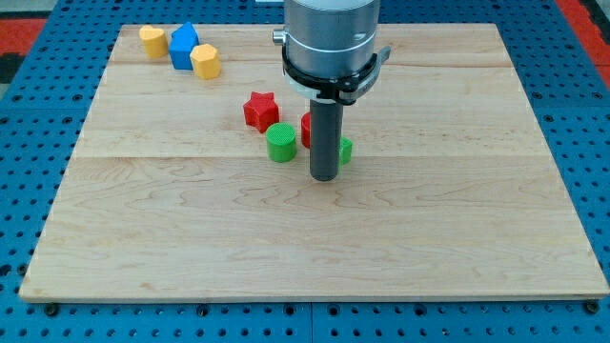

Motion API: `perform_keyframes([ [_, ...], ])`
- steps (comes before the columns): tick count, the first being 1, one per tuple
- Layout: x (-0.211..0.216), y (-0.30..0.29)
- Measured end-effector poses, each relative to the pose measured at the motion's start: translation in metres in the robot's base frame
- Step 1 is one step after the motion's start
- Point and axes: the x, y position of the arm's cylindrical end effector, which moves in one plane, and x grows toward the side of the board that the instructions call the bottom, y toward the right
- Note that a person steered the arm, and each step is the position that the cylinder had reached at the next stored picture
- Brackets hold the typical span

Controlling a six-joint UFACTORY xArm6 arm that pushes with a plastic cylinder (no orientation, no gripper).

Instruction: Place the yellow heart and the blue triangle at the top center

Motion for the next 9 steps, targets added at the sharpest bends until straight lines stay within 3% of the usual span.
perform_keyframes([
  [3, 0.017, 0.001],
  [6, 0.024, -0.052],
  [7, 0.023, -0.106],
  [8, -0.03, -0.189],
  [9, -0.112, -0.258],
])
